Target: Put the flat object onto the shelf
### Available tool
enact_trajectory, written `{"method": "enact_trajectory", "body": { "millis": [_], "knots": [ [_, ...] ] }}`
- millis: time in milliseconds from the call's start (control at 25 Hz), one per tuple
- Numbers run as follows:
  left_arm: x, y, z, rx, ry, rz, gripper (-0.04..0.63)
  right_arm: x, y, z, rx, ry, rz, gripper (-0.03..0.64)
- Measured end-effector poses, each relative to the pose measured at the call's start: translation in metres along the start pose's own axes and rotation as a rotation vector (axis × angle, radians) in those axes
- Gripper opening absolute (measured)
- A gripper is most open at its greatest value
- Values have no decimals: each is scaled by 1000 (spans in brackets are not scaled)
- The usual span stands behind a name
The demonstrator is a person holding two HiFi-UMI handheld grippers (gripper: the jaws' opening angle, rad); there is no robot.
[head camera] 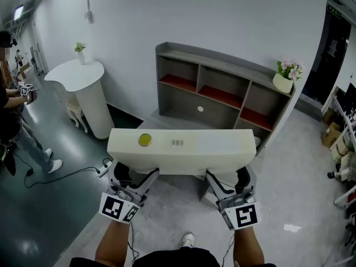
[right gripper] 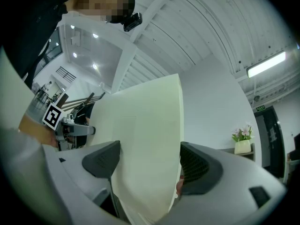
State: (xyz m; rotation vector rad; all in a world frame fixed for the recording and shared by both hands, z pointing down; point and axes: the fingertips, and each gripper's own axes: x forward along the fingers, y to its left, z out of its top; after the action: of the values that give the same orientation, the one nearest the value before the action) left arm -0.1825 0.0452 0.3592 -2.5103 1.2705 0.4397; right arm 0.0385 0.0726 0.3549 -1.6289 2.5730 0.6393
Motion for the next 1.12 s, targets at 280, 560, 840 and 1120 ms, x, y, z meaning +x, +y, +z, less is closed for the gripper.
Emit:
{"method": "enact_trajectory", "body": {
  "millis": [280, 560, 840, 1120],
  "knots": [
    [60, 3, -18, 8, 7, 5, 456, 38, -52, -3, 41, -56, -8, 425],
    [110, -3, -35, 20, 7, 5, 456, 56, -100, -24, 33, -62, -6, 425],
    [146, -10, -51, 30, 8, 14, 456, 66, -134, -52, 24, -44, 17, 425],
    [174, -3, -57, 31, -3, 9, 456, 86, -156, -51, 10, -88, 7, 425]
  ]
}}
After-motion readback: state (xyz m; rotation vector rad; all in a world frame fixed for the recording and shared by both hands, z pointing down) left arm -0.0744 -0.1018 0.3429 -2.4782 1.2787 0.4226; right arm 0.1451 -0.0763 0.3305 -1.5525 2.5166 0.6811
